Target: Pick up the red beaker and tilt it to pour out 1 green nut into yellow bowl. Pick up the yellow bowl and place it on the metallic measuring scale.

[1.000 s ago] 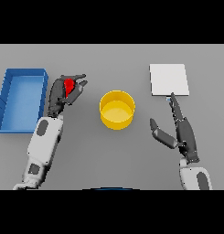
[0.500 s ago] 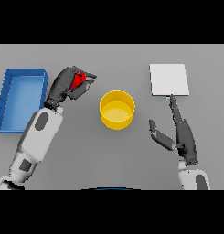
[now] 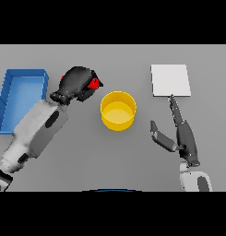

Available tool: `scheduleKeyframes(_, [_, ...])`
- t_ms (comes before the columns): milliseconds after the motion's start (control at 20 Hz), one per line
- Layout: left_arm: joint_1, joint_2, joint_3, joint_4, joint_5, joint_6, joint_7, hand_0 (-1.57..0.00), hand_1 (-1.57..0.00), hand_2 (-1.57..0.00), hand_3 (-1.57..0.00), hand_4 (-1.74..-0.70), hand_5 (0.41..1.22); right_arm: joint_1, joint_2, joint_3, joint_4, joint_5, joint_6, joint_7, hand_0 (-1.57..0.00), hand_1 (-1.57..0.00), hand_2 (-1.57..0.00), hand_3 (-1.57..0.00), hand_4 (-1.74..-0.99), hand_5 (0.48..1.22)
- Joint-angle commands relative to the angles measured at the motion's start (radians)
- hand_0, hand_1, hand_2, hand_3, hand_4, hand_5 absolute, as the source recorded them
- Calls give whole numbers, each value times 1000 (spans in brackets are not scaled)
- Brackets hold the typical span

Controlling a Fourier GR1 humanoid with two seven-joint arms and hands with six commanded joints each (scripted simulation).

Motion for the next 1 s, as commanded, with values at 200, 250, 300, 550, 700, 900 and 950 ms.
scheduleKeyframes(200, [-135,30,-149,102,-141,-74,-23,-1570,-1570,-1570,-1570,-1690,1198,-9,-3,-13,25,-12,3,-5,1,1,1,1,-1261,715])
scheduleKeyframes(250, [-169,33,-178,118,-166,-96,-27,-1571,-1571,-1571,-1571,-1647,1203,-2,4,-9,31,-5,-5,-6,1,1,1,1,-1262,705])
scheduleKeyframes(300, [-206,29,-209,143,-186,-118,-40,-1571,-1571,-1571,-1571,-1613,1206,-12,11,-9,29,-10,-4,1,1,1,1,1,-1258,697])
scheduleKeyframes(550, [-317,28,-341,193,-252,-230,-79,-1571,-1571,-1571,-1571,-1694,1216,-16,25,-15,37,-12,-21,12,1,1,1,1,-1220,657])
scheduleKeyframes(700, [-367,21,-421,221,-299,-278,-82,-1571,-1571,-1571,-1571,-1715,1219,-17,26,-13,43,7,-36,-7,1,1,1,1,-1193,649])
scheduleKeyframes(900, [-431,20,-520,246,-361,-311,-92,-1571,-1571,-1571,-1571,-1730,1220,-13,21,-7,48,29,-44,-16,1,1,1,1,-1188,647])
scheduleKeyframes(950, [-442,15,-544,258,-373,-302,-101,-1571,-1571,-1571,-1571,-1733,1220,-19,27,-7,48,26,-45,-8,1,1,1,1,-1183,643])
